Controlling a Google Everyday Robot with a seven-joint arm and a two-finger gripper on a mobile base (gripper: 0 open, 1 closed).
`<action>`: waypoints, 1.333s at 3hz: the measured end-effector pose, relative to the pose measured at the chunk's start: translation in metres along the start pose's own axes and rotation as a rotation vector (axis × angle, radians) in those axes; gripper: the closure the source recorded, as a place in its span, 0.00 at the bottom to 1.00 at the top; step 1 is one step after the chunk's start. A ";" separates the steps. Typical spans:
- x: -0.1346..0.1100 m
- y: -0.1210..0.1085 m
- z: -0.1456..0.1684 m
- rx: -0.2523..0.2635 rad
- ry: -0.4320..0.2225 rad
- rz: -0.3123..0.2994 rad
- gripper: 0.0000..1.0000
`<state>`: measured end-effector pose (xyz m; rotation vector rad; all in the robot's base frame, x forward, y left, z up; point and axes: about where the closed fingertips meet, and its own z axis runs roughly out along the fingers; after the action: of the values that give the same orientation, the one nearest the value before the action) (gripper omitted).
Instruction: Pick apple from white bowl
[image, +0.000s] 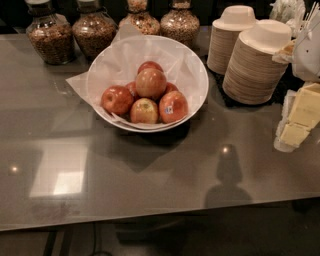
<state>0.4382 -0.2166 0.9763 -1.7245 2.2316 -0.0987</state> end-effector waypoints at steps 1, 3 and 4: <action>0.000 0.000 0.000 0.000 0.000 0.000 0.00; -0.069 -0.026 0.011 0.030 -0.199 -0.054 0.00; -0.069 -0.026 0.011 0.030 -0.199 -0.054 0.00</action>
Offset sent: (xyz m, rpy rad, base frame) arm 0.0522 0.0609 0.0071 0.1947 -0.0971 0.0885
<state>0.4809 -0.1562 0.9867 -1.6995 2.0312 0.0258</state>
